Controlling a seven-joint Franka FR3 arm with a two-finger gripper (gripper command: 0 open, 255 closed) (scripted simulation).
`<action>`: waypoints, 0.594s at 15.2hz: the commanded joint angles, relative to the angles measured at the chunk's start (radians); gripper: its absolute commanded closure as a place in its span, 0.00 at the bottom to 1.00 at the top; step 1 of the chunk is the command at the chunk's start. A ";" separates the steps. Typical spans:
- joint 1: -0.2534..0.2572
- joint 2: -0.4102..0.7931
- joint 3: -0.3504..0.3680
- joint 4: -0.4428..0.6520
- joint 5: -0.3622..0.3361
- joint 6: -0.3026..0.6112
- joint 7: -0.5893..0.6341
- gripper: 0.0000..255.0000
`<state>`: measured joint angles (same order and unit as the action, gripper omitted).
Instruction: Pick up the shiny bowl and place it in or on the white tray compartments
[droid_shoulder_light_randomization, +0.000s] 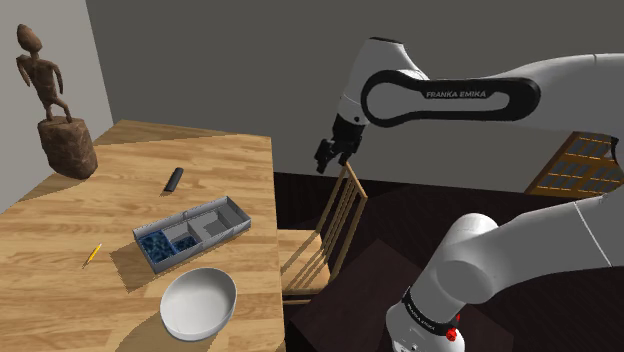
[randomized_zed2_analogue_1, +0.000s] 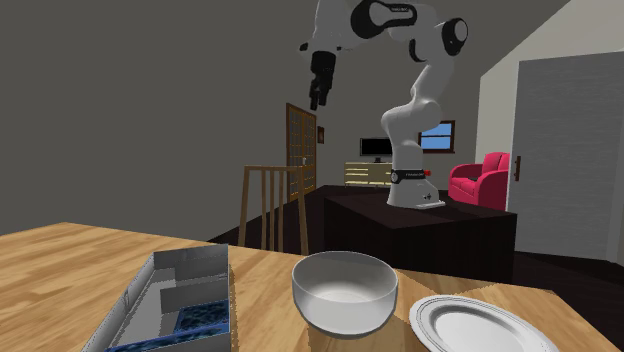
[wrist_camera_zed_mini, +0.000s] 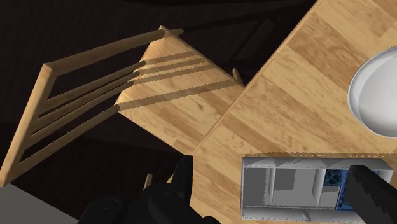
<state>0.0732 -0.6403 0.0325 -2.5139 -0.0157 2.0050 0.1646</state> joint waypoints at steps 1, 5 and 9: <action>0.012 0.035 0.016 -0.031 0.013 0.065 0.016 0.00; 0.038 0.133 0.053 -0.065 0.037 0.188 0.053 0.00; 0.062 0.250 0.091 -0.079 0.055 0.313 0.090 0.00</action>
<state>0.1304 -0.4211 0.1164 -2.5881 0.0358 2.2827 0.2485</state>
